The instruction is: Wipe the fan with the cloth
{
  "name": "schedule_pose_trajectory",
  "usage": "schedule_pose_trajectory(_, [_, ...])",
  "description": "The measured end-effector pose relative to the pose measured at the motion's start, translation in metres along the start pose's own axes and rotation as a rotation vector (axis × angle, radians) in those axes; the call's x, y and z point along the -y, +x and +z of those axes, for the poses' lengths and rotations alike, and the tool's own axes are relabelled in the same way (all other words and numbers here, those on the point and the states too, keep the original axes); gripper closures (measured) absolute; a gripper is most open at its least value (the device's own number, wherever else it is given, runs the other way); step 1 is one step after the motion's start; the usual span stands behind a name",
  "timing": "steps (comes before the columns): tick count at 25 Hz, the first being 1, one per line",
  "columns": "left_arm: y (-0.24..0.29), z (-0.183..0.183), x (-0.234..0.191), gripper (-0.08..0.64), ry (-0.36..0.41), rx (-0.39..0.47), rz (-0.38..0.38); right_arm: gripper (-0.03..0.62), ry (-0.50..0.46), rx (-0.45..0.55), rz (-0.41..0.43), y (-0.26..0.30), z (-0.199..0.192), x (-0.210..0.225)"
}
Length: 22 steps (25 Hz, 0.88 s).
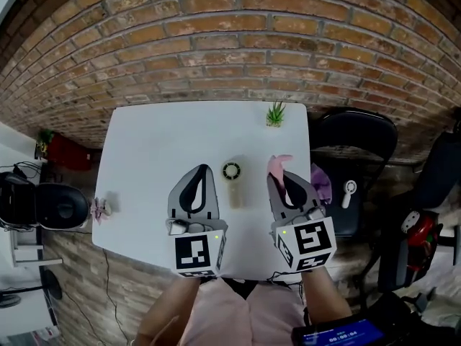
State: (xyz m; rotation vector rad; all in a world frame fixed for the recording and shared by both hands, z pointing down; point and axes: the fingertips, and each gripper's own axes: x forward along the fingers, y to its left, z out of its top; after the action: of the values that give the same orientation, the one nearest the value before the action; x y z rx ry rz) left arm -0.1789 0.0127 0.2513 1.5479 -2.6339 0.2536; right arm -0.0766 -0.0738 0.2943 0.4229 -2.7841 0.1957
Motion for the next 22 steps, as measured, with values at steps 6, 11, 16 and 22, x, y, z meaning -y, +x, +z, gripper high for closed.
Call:
schedule_pose_trajectory(6, [0.006,-0.033,0.005,0.548,-0.012,-0.068,-0.012,0.552,0.019,-0.048,0.002,0.007,-0.021,0.004])
schedule_pose_trajectory(11, [0.01,-0.066,0.014,0.548,-0.031,-0.139,-0.04,0.551,0.036,-0.097,0.017,0.016,-0.045,0.0])
schedule_pose_trajectory(16, [0.01,-0.105,0.025,0.546,-0.046,-0.238,-0.066,0.551,0.064,-0.17,0.029,0.018,-0.077,-0.006])
schedule_pose_trajectory(22, [0.01,-0.146,0.039,0.54,-0.055,-0.32,-0.094,0.551,0.088,-0.23,0.039,0.022,-0.113,-0.009])
